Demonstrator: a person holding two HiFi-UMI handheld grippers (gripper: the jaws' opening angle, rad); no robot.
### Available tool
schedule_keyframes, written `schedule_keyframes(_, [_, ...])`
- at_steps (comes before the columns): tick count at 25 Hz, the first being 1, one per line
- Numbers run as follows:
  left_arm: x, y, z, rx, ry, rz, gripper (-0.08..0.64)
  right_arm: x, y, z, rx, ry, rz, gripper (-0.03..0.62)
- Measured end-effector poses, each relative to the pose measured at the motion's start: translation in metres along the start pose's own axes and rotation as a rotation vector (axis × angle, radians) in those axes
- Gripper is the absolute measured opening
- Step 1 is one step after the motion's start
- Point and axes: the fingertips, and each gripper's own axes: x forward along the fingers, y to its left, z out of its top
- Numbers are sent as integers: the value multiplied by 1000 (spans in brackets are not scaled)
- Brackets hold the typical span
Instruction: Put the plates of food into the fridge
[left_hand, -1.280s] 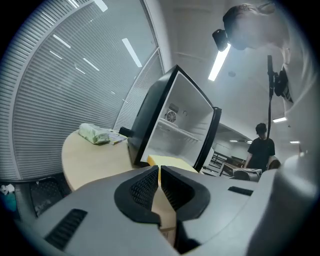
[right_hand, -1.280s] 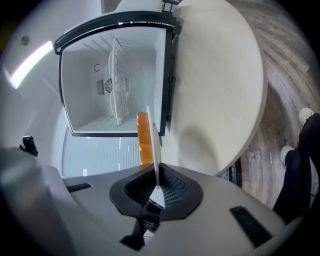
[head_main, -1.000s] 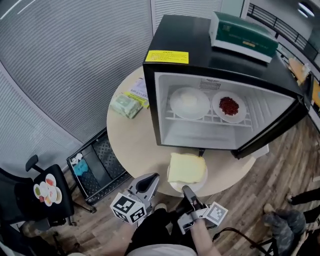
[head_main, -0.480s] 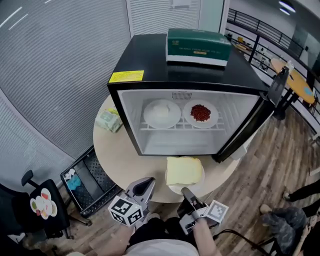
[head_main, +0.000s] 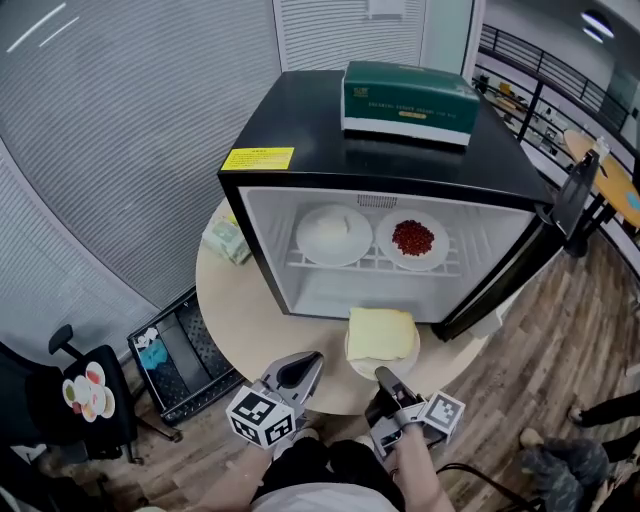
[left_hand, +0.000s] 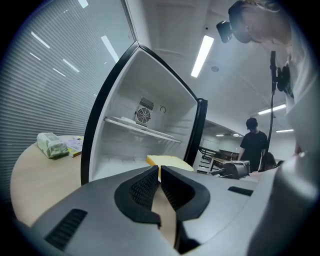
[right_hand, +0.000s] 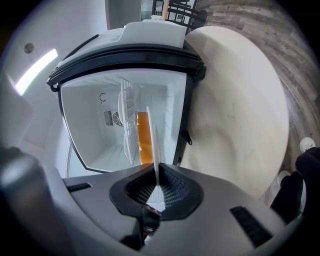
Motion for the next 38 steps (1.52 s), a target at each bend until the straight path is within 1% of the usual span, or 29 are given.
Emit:
schedule_keyframes(7, [11, 8, 1, -2, -1, 26, 5, 39, -8, 32, -8, 31, -17, 19])
schedule_keyframes(13, [5, 23, 2, -29, -16, 71, 5, 80, -12, 58, -2, 50, -31, 18])
schedule_keyframes(17, [-3, 36, 1, -44, -19, 110, 5, 107, -16, 72, -2, 52, -62, 18])
schedule_keyframes(23, [-21, 57, 2, -66, -39, 185, 5, 143, -10, 88, -20, 46, -100, 18])
schedule_keyframes(29, [-35, 67, -1, -86, -54, 234, 5, 169, -19, 103, -19, 32, -172, 18])
schedule_keyframes(33, [-40, 71, -1, -99, -56, 255, 5, 180, -22, 107, 1, 10, -211, 20])
schedule_keyframes(38, [-38, 74, -1, -102, -61, 251, 5, 186, -23, 107, 60, -7, -250, 18])
